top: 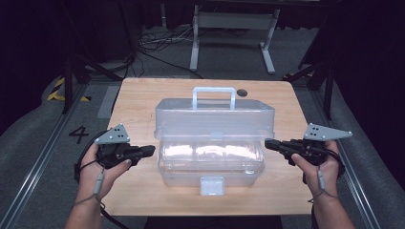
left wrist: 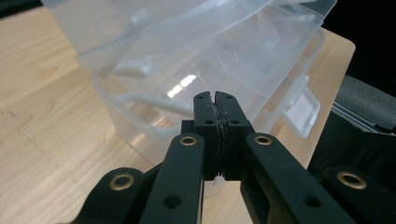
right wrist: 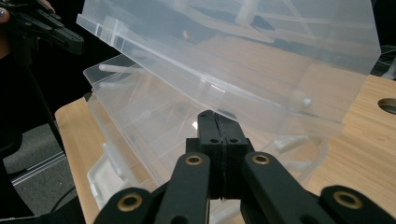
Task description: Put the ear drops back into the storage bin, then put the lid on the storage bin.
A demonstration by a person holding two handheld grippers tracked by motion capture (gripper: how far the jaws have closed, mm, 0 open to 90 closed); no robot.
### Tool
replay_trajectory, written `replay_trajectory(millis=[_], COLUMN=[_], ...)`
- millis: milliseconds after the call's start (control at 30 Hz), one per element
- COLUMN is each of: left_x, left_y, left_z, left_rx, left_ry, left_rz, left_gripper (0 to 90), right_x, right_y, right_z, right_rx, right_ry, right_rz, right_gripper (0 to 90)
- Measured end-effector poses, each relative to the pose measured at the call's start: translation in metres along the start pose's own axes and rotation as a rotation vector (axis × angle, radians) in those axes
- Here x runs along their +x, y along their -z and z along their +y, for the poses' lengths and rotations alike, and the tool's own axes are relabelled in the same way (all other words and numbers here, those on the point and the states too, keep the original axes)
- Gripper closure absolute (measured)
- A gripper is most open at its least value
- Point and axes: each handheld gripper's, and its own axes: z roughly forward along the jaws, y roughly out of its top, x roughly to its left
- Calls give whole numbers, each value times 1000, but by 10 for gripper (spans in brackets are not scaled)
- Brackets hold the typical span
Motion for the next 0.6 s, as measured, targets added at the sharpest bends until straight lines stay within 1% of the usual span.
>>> replay_trajectory(millis=[133,200,300,367,400,500,533,600], left_x=[5,8,14,18,21,28,28,33], left_y=[-1,-2,-1,0,1,3,3,4], left_z=[-8,-12,-17,-20,-21,-27,-27,-31], left_rx=[69,89,100,96,98,104,104,106], left_ry=[7,14,41,57,66,103,103,119], left_rz=[-20,-27,-22,-12,-16,10,10,26], left_gripper=[879,875,872,872,873,871,870,868], right_x=[0,0,1,2,2,3,3,3], right_y=[0,0,1,1,1,1,1,1], right_z=[-1,-1,-2,-3,-4,-5,-5,-6], right_rx=[9,14,28,32,33,44,44,53], right_ry=[2,5,7,9,9,12,12,14], right_rz=[5,6,5,7,6,7,7,11], right_gripper=[900,900,900,900,900,900,900,900])
